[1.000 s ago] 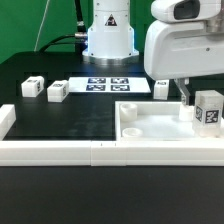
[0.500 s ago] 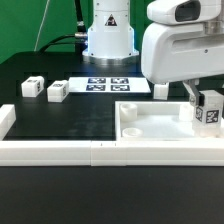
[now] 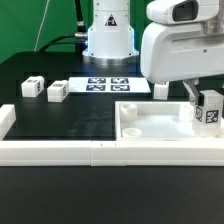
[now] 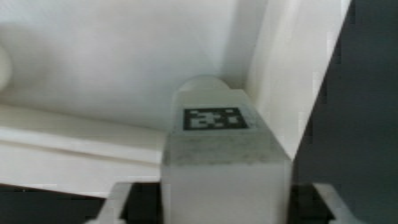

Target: Assemble one leg

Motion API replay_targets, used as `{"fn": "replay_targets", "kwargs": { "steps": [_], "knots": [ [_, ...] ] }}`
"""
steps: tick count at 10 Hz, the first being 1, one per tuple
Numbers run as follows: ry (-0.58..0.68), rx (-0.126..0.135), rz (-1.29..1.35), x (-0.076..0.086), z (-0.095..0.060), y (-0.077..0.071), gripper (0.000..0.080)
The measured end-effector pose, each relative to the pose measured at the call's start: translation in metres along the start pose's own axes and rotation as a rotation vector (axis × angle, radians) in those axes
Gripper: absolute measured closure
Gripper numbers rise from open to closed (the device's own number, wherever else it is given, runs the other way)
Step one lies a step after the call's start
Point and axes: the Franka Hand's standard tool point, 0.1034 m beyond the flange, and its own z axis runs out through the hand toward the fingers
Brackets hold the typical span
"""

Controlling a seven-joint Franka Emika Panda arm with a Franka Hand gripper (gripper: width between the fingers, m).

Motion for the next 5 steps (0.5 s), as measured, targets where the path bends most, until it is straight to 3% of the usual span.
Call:
{"fn": "replay_targets", "kwargs": {
  "steps": [5],
  "knots": [
    [0.010, -0.015, 0.608, -0.0007, 0.0004, 0.0009, 0.0509]
  ]
}}
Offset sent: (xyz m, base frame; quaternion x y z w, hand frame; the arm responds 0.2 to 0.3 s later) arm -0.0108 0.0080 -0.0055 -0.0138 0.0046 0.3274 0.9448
